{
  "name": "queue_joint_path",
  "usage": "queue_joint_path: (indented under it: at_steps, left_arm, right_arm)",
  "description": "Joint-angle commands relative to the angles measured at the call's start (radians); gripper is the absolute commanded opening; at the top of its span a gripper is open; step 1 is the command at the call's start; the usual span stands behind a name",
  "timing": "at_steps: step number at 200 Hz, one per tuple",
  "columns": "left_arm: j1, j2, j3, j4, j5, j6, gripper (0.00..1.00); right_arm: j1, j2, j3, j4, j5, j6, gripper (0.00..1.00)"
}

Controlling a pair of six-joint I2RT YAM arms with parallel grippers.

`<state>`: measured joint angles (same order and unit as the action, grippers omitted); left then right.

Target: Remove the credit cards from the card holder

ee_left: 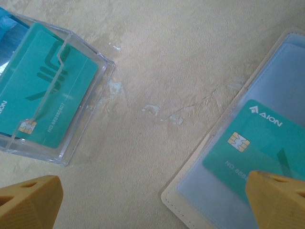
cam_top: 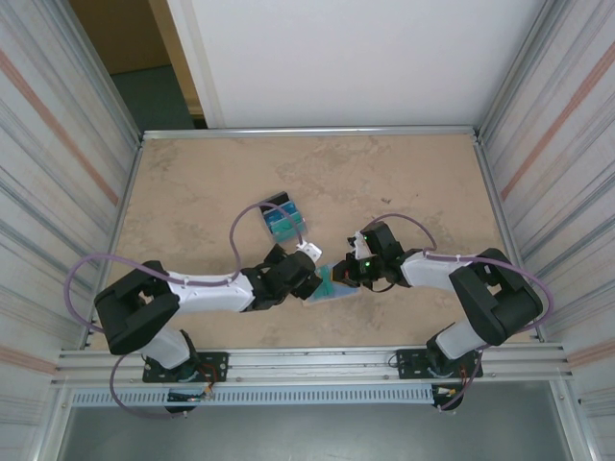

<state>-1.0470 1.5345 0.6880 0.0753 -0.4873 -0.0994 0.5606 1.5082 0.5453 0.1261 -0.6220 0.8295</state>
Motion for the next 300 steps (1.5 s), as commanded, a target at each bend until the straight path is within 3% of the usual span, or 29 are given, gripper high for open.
queue_joint_path:
  at_steps: [1, 130, 177, 211, 300]
  left_arm:
    - [0.006, 0.033, 0.026, 0.000, 0.017, 0.011, 0.99]
    - [0.008, 0.066, 0.004, -0.017, 0.009, 0.024, 0.99]
    - [0.008, 0.088, 0.014, -0.018, 0.015, 0.029, 0.99]
    - [0.008, 0.092, 0.009, -0.023, 0.017, 0.027, 0.99]
    - [0.008, 0.074, -0.005, -0.029, 0.013, 0.017, 0.99]
  right_arm:
    - [0.002, -0.019, -0.009, -0.017, 0.010, -0.012, 0.00]
    - [-0.035, -0.049, -0.018, -0.065, 0.029, -0.046, 0.00]
    - [-0.018, -0.043, -0.033, 0.031, -0.015, -0.006, 0.00]
    - [0.009, -0.035, -0.042, 0.110, -0.038, 0.014, 0.09]
    - [0.053, 0.036, -0.027, 0.169, -0.029, 0.021, 0.15]
